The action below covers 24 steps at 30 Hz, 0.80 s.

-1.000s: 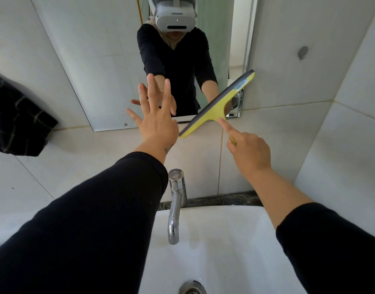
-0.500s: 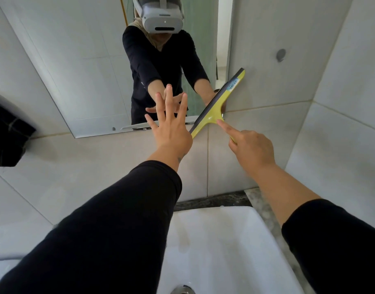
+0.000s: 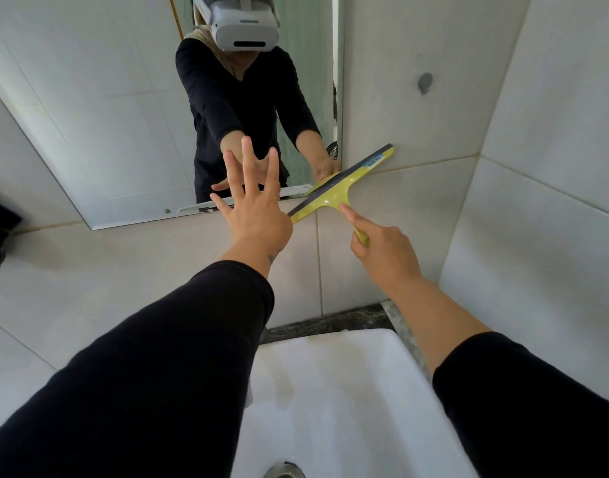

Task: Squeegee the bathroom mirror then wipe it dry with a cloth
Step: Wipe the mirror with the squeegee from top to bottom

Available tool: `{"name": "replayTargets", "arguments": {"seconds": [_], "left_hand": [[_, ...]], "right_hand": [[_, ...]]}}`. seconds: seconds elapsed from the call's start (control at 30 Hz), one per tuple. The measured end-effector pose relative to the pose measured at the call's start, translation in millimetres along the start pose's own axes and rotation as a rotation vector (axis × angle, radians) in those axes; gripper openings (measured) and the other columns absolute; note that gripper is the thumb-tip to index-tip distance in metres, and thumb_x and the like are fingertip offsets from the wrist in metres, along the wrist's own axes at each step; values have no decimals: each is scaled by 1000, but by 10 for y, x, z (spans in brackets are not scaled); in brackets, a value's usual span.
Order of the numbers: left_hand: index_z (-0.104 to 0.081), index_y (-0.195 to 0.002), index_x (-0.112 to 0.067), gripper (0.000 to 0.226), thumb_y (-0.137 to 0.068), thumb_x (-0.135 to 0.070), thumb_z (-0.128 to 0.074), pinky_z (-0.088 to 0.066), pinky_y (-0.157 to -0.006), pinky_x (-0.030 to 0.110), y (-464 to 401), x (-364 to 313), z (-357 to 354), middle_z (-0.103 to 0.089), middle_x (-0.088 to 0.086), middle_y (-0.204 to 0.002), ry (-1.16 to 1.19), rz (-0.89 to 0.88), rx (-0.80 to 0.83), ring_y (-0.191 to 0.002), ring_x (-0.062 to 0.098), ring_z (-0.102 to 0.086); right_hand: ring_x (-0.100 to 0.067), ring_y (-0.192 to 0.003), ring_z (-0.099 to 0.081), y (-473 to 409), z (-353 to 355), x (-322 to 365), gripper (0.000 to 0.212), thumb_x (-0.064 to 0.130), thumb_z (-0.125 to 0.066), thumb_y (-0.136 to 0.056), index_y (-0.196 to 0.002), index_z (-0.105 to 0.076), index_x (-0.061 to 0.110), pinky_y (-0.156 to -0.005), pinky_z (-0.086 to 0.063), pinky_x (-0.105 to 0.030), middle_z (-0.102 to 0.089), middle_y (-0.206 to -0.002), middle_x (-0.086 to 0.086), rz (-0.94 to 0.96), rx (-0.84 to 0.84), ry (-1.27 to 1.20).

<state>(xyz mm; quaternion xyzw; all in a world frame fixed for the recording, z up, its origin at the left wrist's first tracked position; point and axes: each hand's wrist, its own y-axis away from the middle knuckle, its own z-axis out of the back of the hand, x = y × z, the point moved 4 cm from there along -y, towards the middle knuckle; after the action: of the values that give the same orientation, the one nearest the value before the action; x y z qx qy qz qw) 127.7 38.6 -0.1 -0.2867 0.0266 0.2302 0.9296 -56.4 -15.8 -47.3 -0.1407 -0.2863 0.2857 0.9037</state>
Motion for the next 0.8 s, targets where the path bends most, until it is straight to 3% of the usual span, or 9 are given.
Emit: {"name": "replayTargets", "arguments": {"seconds": [0.23,0.4,0.5,0.57,0.63,0.8], "left_hand": [[8,-150,-36,100,-78,-6,-56,0,-111,69,40,-59,37,28,3,-156,9,18,-34,-143,32,25],[-9,-152,-30,81,-87,-16,-55,-2,-112,65,95,-353,112,21,4,-159,18,-86,-14,-145,30,18],[-22,-149,-32,60,-96,-28,-50,-12,-116,59,153,-630,123,1,5,-161,139,-173,116,-147,29,3],[-26,-148,-33,56,-97,-32,-49,-19,-116,54,177,-819,108,-9,8,-160,257,-210,199,-147,30,-6],[-28,-148,-34,55,-97,-33,-50,-22,-116,50,193,-999,112,-11,10,-160,363,-213,253,-146,31,-11],[-24,-149,-35,62,-96,-18,-52,-29,-112,44,213,-1252,192,-3,3,-161,398,-232,291,-145,30,-13]], "right_hand": [[-24,-59,-46,87,104,-97,59,20,-46,-95,-143,-28,49,-59,-44,-34,-41,-56,-1,-27,79,2],[-33,-81,-58,181,397,-246,70,26,-54,-91,-147,-17,47,-73,-48,-37,-55,-81,-9,-84,176,29],[-31,-104,-60,250,585,-287,57,29,-61,-88,-142,-41,33,-86,-49,-36,-64,-117,-9,-78,262,73],[-26,-108,-59,301,709,-250,46,33,-64,-86,-131,-55,29,-89,-49,-36,-63,-123,-3,-25,334,159],[-21,-117,-55,354,842,-191,49,38,-64,-85,-132,-53,32,-94,-46,-34,-60,-129,4,27,387,261],[-14,-115,-54,455,1237,-13,45,38,-64,-86,-129,-53,43,-78,-38,-25,-61,-125,14,159,418,407]]}}
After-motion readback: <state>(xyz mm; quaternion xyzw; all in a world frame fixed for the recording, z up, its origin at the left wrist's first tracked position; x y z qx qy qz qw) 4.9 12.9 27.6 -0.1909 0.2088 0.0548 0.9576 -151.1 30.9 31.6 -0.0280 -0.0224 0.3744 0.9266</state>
